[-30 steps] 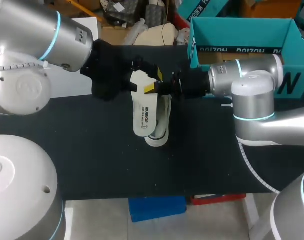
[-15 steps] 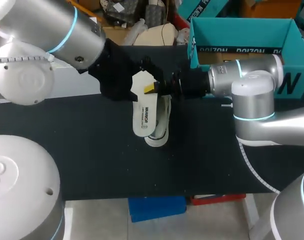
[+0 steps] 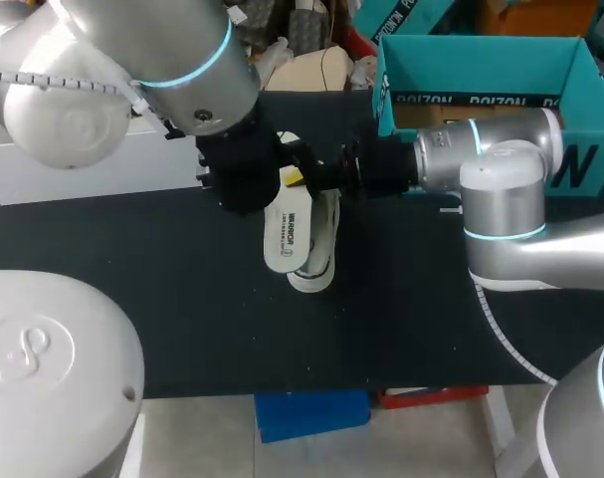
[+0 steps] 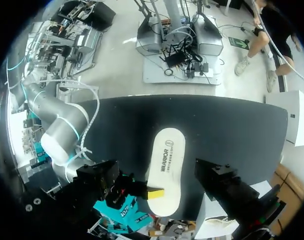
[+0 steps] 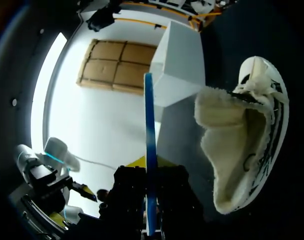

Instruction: Take the shoe out of the shoebox, open the shoe tongue, remove and reinsert the insole, then place the shoe into the shoebox

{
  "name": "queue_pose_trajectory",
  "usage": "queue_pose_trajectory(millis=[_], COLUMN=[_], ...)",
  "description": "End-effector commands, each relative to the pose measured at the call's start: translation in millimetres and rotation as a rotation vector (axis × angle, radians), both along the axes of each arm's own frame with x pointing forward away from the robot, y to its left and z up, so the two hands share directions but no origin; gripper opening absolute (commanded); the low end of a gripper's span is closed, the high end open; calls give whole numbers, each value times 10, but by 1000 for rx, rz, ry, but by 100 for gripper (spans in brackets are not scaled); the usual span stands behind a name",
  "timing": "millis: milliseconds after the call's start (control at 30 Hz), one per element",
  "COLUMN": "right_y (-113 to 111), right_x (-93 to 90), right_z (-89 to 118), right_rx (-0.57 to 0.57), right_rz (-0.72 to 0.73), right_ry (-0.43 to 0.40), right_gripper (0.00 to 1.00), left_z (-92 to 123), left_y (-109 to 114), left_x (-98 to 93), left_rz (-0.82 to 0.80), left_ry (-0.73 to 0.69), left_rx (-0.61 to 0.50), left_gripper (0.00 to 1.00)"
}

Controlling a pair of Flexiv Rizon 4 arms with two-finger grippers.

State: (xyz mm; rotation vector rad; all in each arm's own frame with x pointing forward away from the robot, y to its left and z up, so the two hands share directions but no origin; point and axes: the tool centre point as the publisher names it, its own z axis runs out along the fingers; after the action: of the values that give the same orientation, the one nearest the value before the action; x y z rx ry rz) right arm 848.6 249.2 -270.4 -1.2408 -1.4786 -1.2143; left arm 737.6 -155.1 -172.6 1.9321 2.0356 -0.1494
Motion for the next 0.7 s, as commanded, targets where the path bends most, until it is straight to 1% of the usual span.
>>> queue_pose_trajectory(millis=[33, 67, 133, 300, 367, 467, 700], right_y=[9, 9, 9, 9, 9, 9, 9], right_x=[-4, -4, -4, -4, -4, -4, -4], right_z=[-4, -4, -4, -4, -4, -4, -4], right_rx=[-1, -1, -1, -1, -1, -1, -1], right_rz=[-3, -3, -3, -3, -3, -3, -3], right_ry=[0, 0, 0, 0, 0, 0, 0], right_gripper=[0, 0, 0, 0, 0, 0, 0], left_z=[-138, -172, -228, -366, -414, -484, -556], left_y=[-101, -101, -97, -122, -142, -164, -175], left_x=[91, 112, 150, 236, 254, 267, 294], left_rz=[1, 6, -10, -22, -32, -68, -81], left_ry=[24, 17, 41, 57, 47, 47, 76], left_rx=[146, 156, 133, 184, 217, 234, 270], left_gripper=[100, 100, 100, 100, 100, 100, 100])
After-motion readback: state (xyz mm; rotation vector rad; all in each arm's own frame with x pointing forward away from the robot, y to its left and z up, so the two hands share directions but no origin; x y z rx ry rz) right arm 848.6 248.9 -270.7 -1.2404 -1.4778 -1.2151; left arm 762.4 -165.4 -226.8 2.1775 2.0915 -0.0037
